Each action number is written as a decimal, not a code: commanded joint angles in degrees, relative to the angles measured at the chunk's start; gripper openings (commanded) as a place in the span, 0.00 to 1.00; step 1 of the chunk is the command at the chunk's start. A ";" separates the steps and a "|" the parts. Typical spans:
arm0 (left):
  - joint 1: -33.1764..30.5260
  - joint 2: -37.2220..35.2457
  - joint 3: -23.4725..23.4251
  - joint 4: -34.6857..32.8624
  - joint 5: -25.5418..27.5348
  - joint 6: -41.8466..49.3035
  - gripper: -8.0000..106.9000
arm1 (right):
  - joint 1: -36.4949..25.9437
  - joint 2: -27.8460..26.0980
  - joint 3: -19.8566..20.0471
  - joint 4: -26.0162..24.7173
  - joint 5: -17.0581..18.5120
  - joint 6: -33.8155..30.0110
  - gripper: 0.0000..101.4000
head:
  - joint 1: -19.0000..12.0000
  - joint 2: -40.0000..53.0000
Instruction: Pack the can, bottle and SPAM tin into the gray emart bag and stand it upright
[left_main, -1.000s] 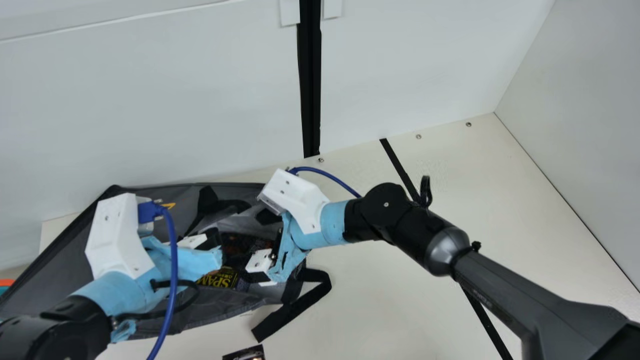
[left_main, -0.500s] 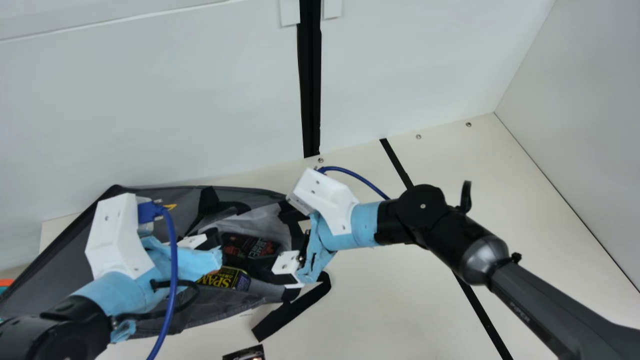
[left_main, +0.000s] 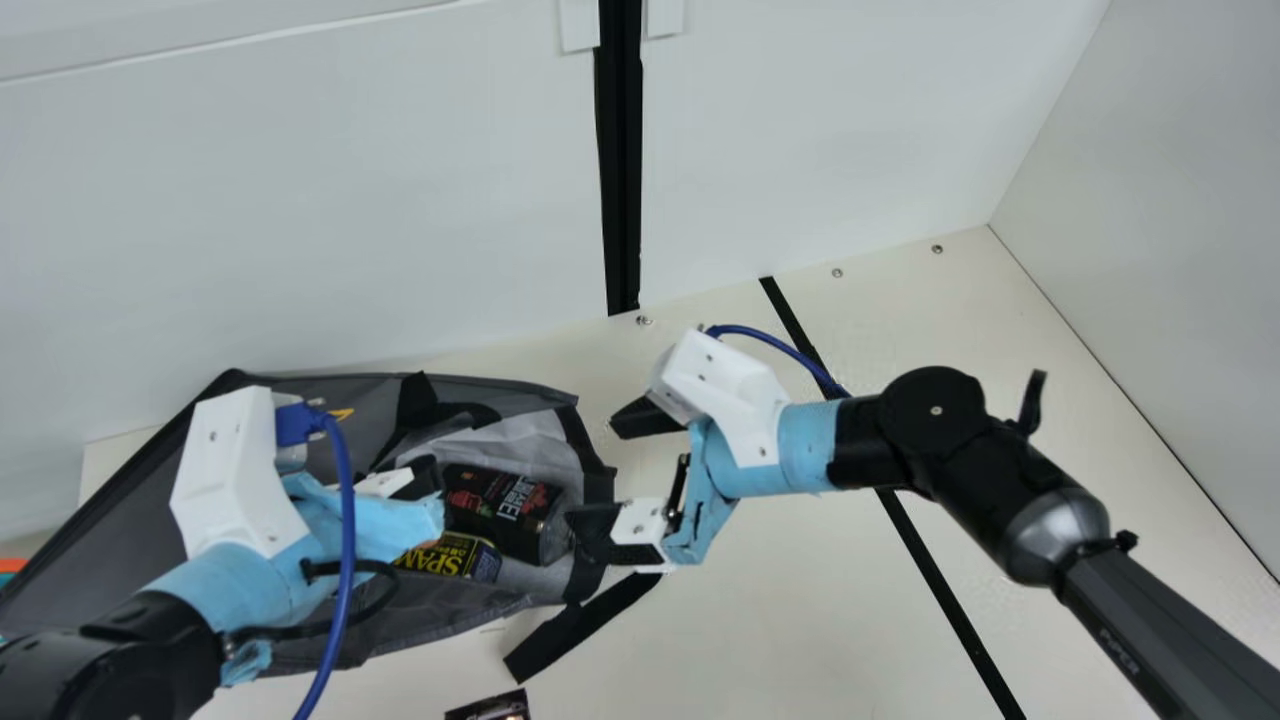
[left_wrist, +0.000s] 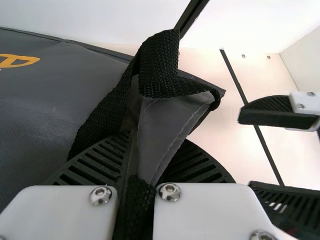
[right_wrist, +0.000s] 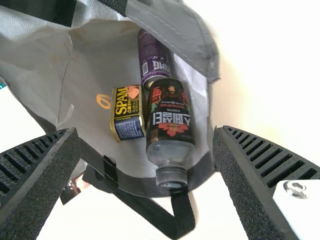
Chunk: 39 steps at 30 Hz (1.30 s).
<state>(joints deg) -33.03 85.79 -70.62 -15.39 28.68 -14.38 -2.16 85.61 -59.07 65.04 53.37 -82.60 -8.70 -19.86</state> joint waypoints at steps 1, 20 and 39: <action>0.00 0.00 0.00 0.00 0.00 0.00 0.00 | -1.45 -0.47 0.24 -0.20 1.01 -0.19 0.94 | -1.30 -0.14; 0.00 0.00 0.00 0.00 0.00 0.00 0.00 | -13.77 -5.04 -0.21 -3.77 6.75 -0.20 0.94 | -1.30 -0.14; 0.00 0.00 0.00 0.00 0.00 0.00 0.00 | -23.35 -10.94 0.74 -9.09 3.65 4.14 0.94 | -1.30 -0.14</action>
<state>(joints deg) -33.03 85.79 -70.62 -15.39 28.68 -14.38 -25.17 75.06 -58.53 56.12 57.48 -78.83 -8.70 -19.95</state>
